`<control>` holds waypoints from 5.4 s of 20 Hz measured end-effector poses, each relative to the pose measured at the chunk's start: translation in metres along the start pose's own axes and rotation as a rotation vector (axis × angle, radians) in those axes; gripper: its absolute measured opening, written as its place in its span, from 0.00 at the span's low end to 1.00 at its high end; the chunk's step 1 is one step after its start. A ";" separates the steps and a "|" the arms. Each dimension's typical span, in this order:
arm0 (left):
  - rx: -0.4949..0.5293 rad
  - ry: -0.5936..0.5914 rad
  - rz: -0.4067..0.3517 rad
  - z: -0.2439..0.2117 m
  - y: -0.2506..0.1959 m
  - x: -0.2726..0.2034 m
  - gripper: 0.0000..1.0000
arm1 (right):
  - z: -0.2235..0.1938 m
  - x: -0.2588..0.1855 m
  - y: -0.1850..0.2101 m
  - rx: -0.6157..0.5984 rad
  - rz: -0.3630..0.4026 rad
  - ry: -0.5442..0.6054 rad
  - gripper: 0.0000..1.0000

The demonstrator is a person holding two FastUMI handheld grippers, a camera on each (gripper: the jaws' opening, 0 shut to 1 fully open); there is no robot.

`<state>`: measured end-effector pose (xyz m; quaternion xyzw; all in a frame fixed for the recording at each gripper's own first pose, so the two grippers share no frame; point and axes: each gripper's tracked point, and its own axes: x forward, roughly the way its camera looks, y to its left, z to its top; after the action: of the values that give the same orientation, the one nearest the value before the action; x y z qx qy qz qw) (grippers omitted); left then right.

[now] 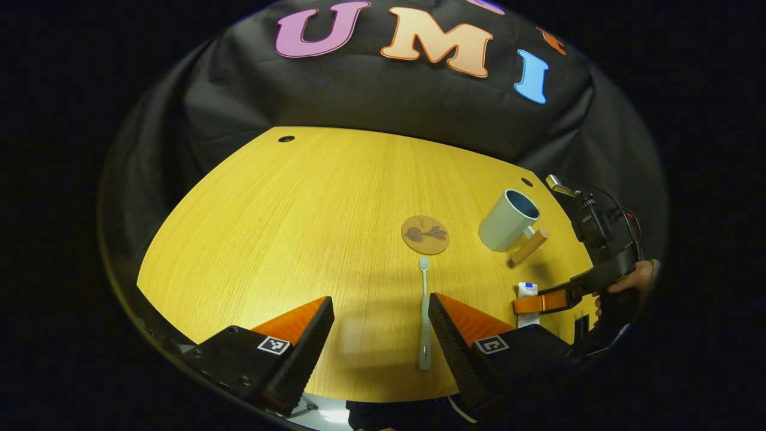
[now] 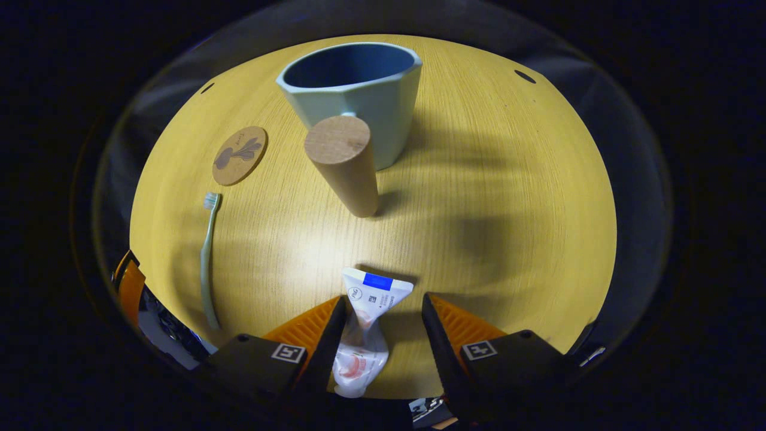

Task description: Put the toothbrush and toothpaste on the desktop into the cup, then pick up the cup and place it on the coaster on the desktop.

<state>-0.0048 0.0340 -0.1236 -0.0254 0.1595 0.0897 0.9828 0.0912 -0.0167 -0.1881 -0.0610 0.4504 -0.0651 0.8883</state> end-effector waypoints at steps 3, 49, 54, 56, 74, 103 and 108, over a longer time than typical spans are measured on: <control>0.010 0.013 -0.008 -0.002 -0.005 0.004 0.95 | 0.000 -0.002 -0.002 0.002 0.001 0.001 0.64; 0.412 0.737 -0.027 -0.049 -0.056 0.090 0.81 | 0.002 -0.006 0.000 -0.073 0.060 -0.118 0.21; 0.432 0.764 -0.035 -0.053 -0.063 0.089 0.60 | 0.002 -0.006 0.000 -0.060 0.059 -0.120 0.22; 0.419 0.763 -0.028 -0.052 -0.063 0.089 0.47 | 0.002 -0.007 0.000 -0.058 0.057 -0.121 0.22; 0.181 0.501 -0.101 -0.046 -0.062 0.081 0.00 | 0.002 -0.007 0.000 -0.029 0.089 -0.187 0.19; 0.014 0.014 -0.135 0.047 -0.029 0.003 0.00 | 0.171 -0.219 -0.043 0.277 0.302 -0.924 0.10; 0.010 -0.056 -0.103 0.079 -0.026 -0.007 0.00 | 0.223 -0.213 -0.030 0.249 0.324 -0.990 0.10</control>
<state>0.0174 0.0136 -0.0461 -0.0258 0.1308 0.0389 0.9903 0.1447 0.0010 0.1166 0.0919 -0.0297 0.0565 0.9937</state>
